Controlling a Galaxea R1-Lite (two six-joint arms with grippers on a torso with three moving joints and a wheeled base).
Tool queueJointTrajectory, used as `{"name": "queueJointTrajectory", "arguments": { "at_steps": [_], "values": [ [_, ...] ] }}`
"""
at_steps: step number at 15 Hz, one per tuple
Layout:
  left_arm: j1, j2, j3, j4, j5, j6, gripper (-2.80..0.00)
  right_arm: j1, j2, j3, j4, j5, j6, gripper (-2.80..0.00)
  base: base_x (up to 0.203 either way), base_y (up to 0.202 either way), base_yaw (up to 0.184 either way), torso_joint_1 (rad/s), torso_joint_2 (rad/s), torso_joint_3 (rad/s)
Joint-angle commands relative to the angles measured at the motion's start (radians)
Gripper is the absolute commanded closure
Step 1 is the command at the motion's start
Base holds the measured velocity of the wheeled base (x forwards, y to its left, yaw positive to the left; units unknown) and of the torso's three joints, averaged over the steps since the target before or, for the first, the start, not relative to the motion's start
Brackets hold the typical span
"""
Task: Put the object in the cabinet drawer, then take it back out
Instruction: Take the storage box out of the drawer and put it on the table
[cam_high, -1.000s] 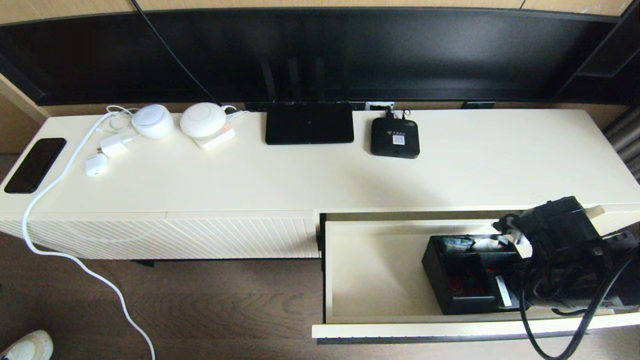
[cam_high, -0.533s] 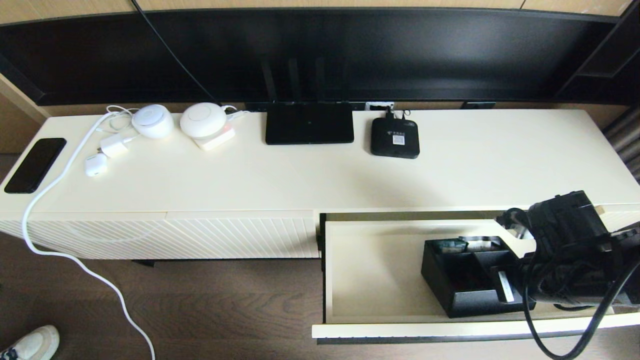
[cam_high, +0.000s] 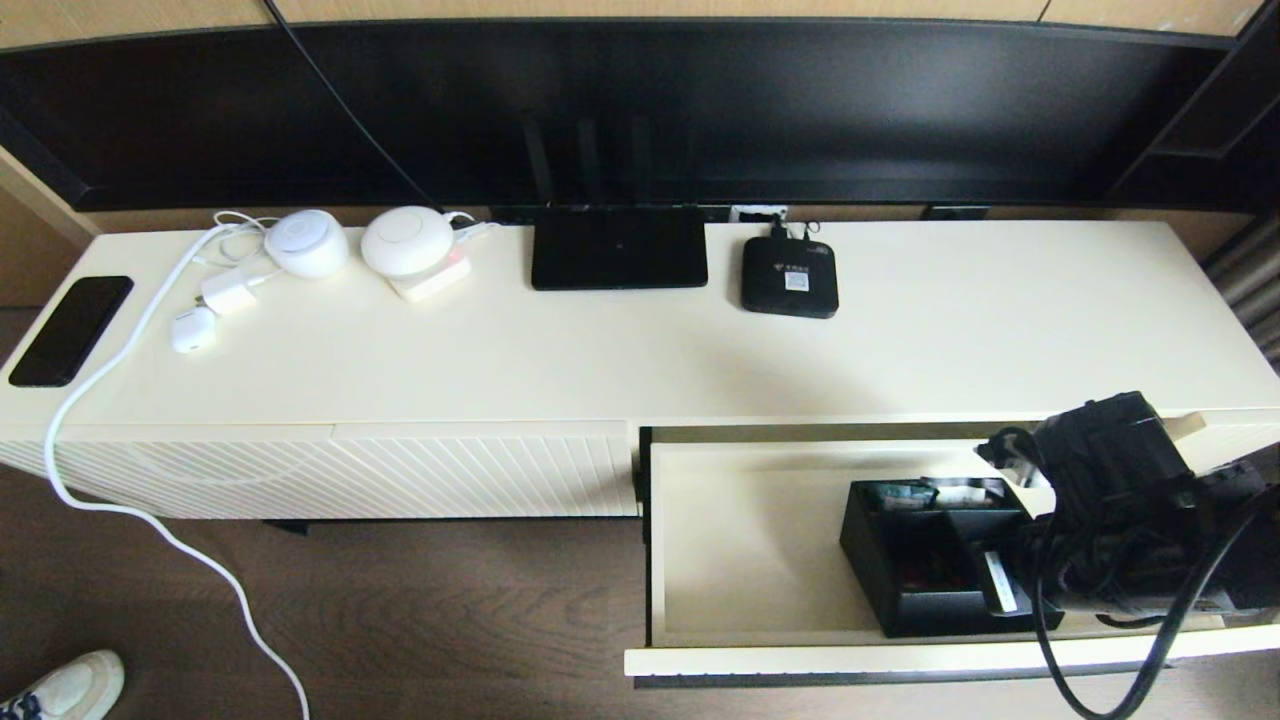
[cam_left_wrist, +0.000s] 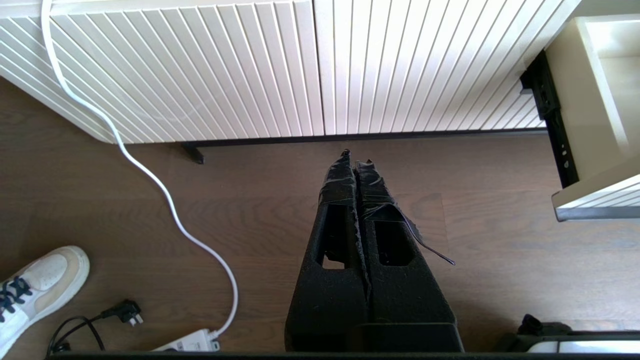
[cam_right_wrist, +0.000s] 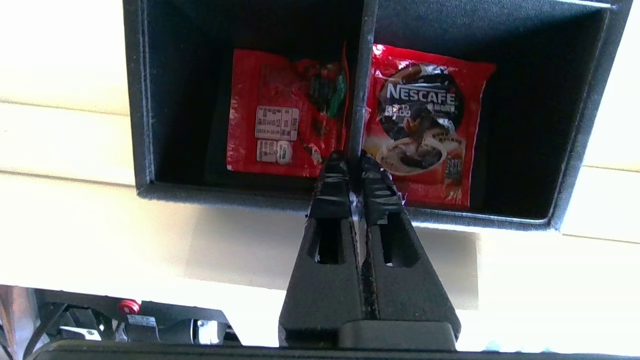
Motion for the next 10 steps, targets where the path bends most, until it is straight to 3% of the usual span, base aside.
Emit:
{"name": "queueJointTrajectory", "arguments": {
  "at_steps": [1, 4, 10],
  "values": [
    [0.0, 0.0, 0.0, 0.0, 0.0, 0.0, 0.0, -0.003, 0.054, -0.006, -0.038, 0.0, 0.0, 0.0, 0.0, 0.0, 0.0, 0.0, 0.0, 0.0],
    [0.0, 0.0, 0.001, 0.0, 0.0, 0.0, 0.0, -0.006, 0.095, -0.006, -0.109, -0.015, -0.002, 0.0, 0.0, 0.0, 0.0, 0.0, 0.0, 0.0],
    [0.0, 0.0, 0.001, 0.0, 0.0, 0.0, 0.0, -0.005, 0.092, 0.01, -0.115, -0.044, -0.003, 0.0, 0.0, 0.0, 0.0, 0.0, 0.0, 0.0]
  ]
}}
